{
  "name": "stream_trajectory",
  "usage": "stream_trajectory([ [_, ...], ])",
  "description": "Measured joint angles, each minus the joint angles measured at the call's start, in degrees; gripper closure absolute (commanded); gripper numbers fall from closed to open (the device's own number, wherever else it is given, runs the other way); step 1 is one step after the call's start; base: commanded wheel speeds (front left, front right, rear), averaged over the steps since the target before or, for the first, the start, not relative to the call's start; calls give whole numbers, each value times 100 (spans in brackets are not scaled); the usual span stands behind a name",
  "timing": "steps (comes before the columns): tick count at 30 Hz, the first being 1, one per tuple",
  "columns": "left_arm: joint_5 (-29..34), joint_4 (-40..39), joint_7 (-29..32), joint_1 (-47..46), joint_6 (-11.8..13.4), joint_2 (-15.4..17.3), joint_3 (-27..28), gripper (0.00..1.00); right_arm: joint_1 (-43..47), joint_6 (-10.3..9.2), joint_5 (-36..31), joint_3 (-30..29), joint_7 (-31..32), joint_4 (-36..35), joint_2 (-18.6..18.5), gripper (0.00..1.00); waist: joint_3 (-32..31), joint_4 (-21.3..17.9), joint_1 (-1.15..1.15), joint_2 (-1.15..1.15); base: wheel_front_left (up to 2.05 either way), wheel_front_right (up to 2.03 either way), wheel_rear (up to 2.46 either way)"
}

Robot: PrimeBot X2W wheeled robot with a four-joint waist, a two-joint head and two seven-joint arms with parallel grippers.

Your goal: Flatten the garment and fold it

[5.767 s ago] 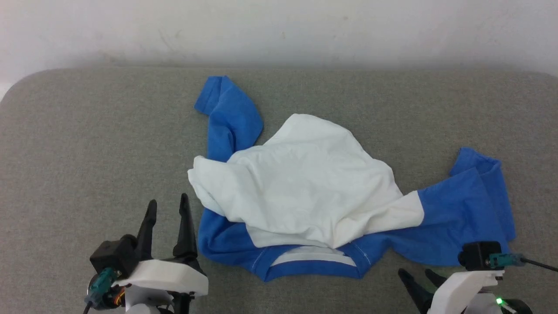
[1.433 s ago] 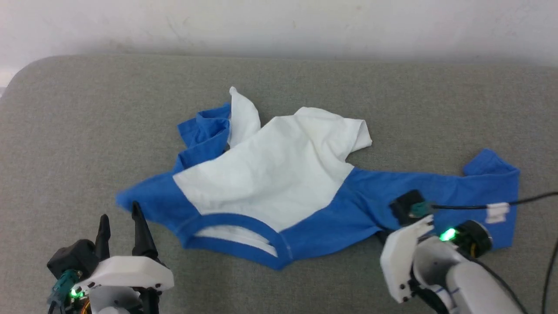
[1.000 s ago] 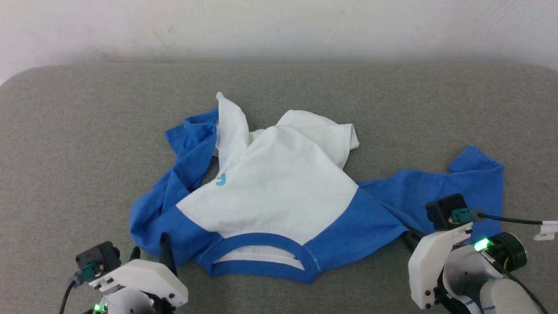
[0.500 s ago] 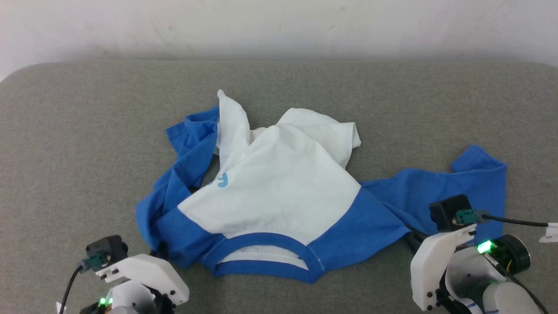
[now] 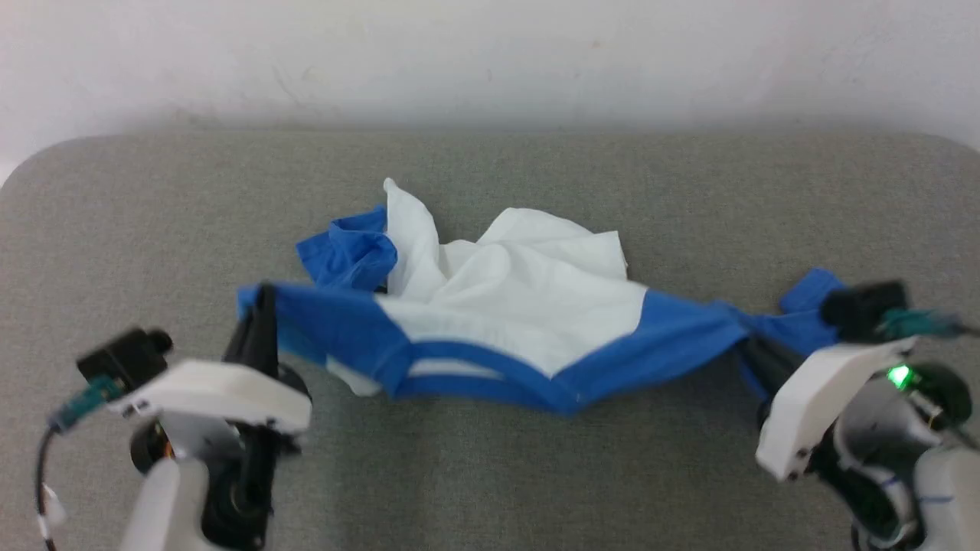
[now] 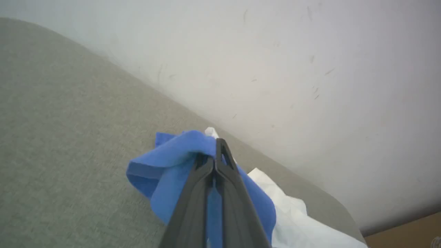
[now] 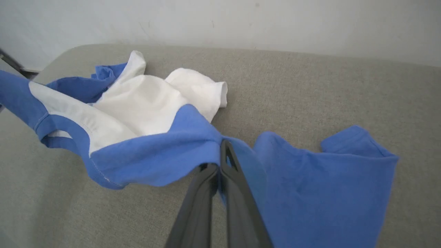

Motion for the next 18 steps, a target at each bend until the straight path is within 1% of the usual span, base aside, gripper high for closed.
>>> stream_trajectory([
  [4, -46, -597, 124, -595, -64, 124, 47, 100, -662, -1, 759, -331, 207, -252, -31, 100, -135, -14, 0, 0, 0, 0, 0],
  [8, 54, -929, 435, -1532, -64, 369, -33, 100, -1588, -3, 1224, -609, 502, -386, -248, 100, -292, -19, 0, 0, 0, 0, 0],
  [14, 283, -985, 883, -2977, -77, 660, -238, 100, -2865, -7, 1529, -815, 901, -303, -410, 100, -480, -36, 0, 0, 0, 0, 0],
  [18, 437, -811, 1066, -3749, -126, 806, -328, 100, -3483, -7, 1629, -900, 1063, -121, -393, 100, -504, -52, 0, 0, 0, 0, 0],
])
